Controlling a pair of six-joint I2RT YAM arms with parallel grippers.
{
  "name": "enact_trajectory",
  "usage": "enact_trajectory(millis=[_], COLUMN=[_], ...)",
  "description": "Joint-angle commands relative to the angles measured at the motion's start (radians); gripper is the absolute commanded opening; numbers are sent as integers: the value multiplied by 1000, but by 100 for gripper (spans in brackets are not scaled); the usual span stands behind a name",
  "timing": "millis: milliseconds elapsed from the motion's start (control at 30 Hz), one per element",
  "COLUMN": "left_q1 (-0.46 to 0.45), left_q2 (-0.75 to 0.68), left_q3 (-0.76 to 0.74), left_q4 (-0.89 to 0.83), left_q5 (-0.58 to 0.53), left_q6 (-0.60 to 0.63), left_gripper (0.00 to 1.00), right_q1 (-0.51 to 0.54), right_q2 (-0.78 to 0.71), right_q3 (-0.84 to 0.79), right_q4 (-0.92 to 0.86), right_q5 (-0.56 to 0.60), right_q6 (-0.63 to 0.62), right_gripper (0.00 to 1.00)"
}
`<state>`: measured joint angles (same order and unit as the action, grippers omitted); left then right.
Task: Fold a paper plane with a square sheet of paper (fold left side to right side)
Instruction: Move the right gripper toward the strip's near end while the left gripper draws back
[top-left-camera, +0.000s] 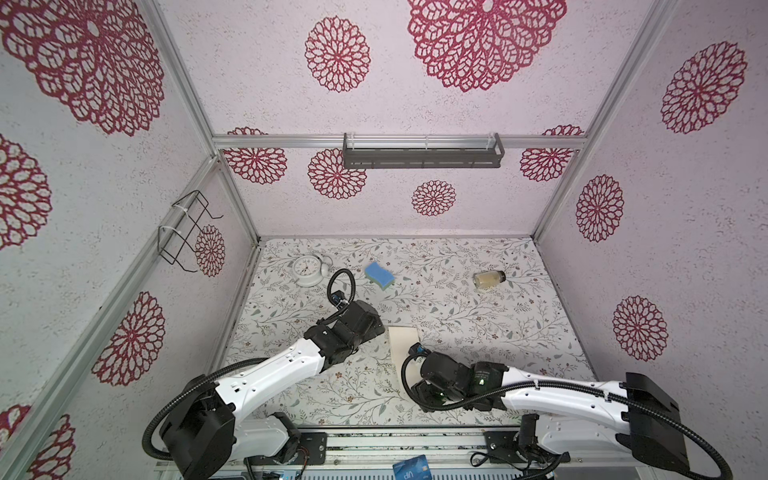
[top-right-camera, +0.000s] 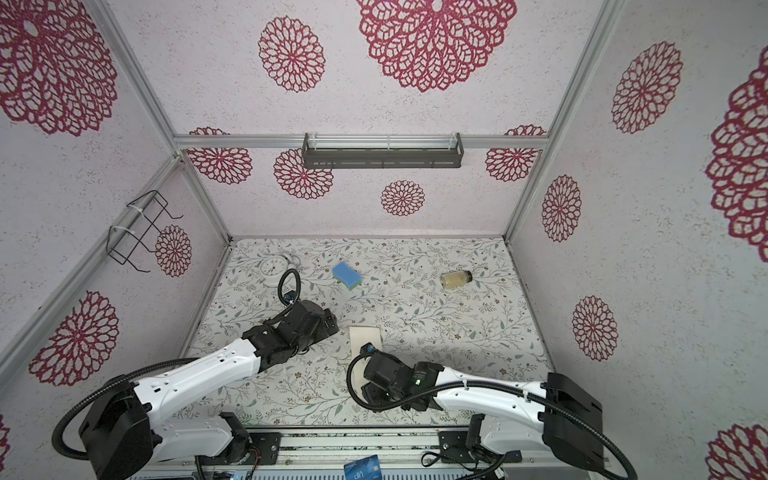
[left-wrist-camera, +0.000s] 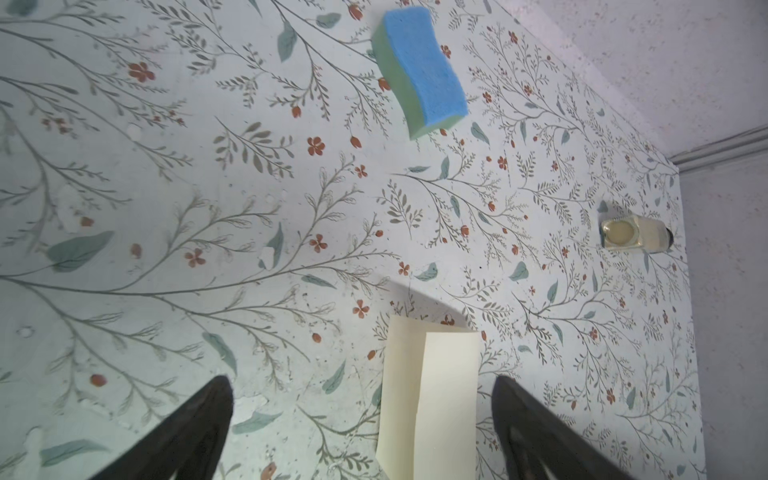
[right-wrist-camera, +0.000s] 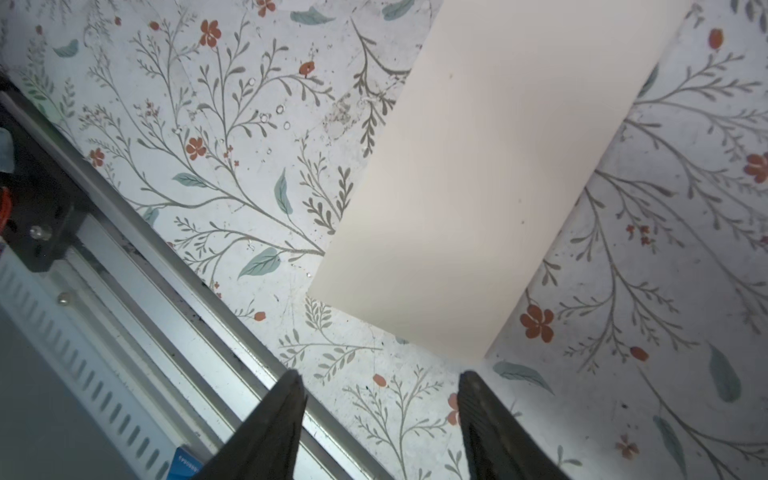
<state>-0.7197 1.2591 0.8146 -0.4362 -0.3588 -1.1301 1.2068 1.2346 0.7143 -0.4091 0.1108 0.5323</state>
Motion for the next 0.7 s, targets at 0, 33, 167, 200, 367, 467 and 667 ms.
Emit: enact_trajectory(millis=[0, 33, 167, 200, 367, 467, 667], left_q1=[43, 53, 64, 65, 67, 68, 69], left_q2=[-35, -36, -27, -20, 13, 24, 22], left_q3=[-25, -28, -6, 7, 57, 80, 75], left_q4=[-23, -18, -42, -61, -124, -165, -176], left_q5=[-13, 1, -2, -10, -61, -77, -78], left_q6=[-26, -24, -11, -9, 39, 57, 69], left_gripper=[99, 99, 99, 99, 99, 99, 99], right_q1=[62, 74, 115, 123, 161, 177, 186], right_q2=[34, 48, 103, 117, 188, 225, 271], right_q3=[51, 59, 87, 92, 124, 145, 173], right_q4=[-28, -26, -17, -13, -21, -24, -16], right_q5=[138, 150, 198, 209, 324, 378, 401], right_q6=[-38, -42, -57, -63, -90, -111, -139], right_gripper=[65, 66, 67, 67, 68, 67, 60])
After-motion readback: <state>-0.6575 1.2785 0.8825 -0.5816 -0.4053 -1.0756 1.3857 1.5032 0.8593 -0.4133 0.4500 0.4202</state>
